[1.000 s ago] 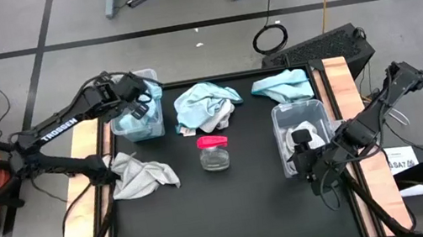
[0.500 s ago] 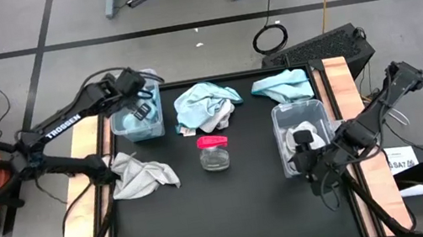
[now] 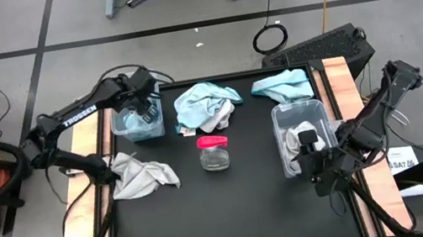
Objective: Sort microfiber towel by color & place in baskets
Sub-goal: Put the bottom blue towel into the left transparent bin, then put the bottom gray towel into the right transparent bin
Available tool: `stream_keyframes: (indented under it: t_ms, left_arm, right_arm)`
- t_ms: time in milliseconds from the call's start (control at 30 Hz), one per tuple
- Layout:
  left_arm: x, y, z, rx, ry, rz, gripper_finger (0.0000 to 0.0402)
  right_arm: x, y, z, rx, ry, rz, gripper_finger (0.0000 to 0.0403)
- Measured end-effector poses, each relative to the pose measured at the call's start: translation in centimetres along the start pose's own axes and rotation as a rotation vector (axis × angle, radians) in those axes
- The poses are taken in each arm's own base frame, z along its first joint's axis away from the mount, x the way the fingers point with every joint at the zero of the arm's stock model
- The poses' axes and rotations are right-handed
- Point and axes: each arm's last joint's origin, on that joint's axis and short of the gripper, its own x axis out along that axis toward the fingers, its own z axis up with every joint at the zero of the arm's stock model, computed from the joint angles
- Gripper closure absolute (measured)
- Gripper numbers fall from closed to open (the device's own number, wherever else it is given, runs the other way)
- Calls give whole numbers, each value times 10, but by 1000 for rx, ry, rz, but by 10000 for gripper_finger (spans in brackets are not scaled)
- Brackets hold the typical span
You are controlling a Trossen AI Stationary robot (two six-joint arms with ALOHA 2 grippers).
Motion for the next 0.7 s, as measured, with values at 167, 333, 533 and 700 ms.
stream_keyframes:
  t_ms: [167,333,533,700]
  left_arm:
    - [12,-4,5,12,33,-5,230]
    - [10,-3,8,8,20,-4,207]
    - [-8,2,14,9,-39,-12,202]
    - [-31,5,20,21,-124,-18,202]
  right_arm:
    - [-3,2,-5,-2,5,-36,206]
    - [-5,2,-9,-29,1,-90,206]
    - [-5,-1,-10,-46,-5,-151,206]
    - [-5,-3,-10,-55,-18,-187,206]
